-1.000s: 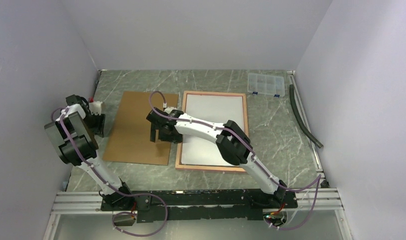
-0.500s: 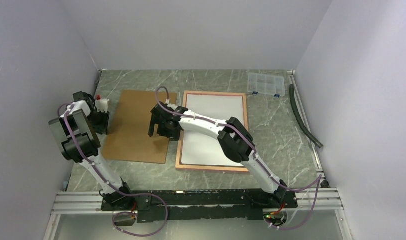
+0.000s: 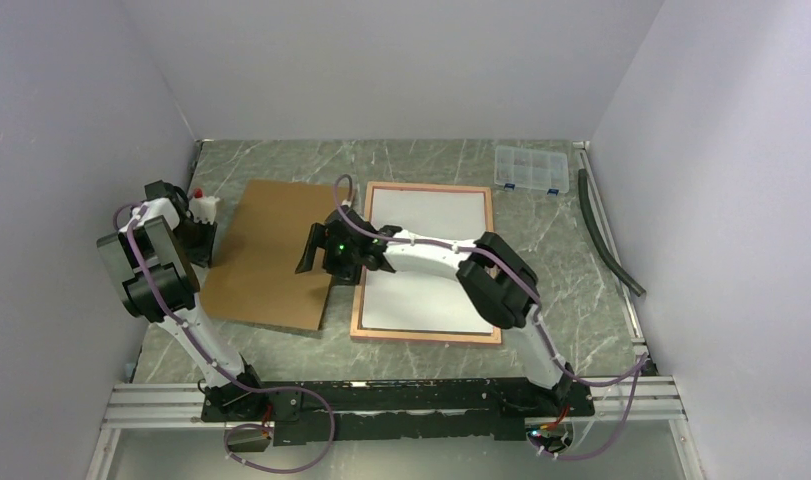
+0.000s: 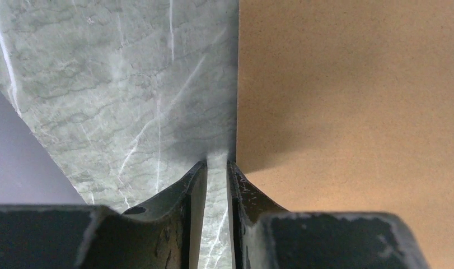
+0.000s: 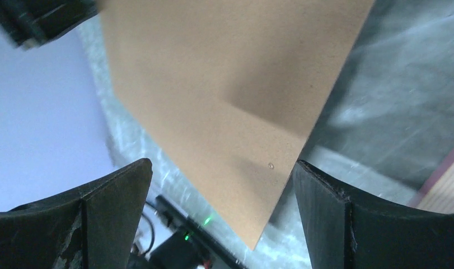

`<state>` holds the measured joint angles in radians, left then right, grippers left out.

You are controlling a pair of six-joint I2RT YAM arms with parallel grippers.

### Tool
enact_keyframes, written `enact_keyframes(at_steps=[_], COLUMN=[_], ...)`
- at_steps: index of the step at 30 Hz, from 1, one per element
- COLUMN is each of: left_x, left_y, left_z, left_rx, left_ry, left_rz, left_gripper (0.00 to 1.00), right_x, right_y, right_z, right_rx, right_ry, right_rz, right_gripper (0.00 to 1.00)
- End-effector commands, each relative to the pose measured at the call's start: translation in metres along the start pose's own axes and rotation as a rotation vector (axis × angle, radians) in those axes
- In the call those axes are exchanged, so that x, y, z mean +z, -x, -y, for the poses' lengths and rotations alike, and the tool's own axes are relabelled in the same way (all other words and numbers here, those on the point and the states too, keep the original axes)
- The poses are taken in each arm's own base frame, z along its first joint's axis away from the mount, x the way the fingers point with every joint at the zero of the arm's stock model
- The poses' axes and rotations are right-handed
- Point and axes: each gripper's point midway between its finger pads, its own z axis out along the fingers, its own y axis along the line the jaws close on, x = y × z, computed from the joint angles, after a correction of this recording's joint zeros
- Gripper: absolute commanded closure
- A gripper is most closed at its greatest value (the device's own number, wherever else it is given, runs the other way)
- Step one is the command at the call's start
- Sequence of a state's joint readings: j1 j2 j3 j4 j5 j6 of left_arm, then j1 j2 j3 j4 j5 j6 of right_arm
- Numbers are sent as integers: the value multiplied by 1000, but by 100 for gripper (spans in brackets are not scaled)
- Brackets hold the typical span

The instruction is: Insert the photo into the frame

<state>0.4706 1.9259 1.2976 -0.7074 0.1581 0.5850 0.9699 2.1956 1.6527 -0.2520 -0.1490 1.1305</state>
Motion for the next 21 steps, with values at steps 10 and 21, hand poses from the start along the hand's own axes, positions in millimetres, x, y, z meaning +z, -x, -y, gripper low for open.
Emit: enact_keyframes(at_steps=[10, 21], left_x=[19, 2], left_y=[-39, -30], left_z=[77, 84], left_rx=[-12, -11], left_ry=[-315, -346], left_rz=[-122, -83], left_gripper=[74, 75], right_x=[-128, -132], right_y=[-13, -21], right_z=[-188, -206], right_rx=[-181, -216], right_ry=[837, 961], right_rz=[53, -17], right_gripper=[3, 8])
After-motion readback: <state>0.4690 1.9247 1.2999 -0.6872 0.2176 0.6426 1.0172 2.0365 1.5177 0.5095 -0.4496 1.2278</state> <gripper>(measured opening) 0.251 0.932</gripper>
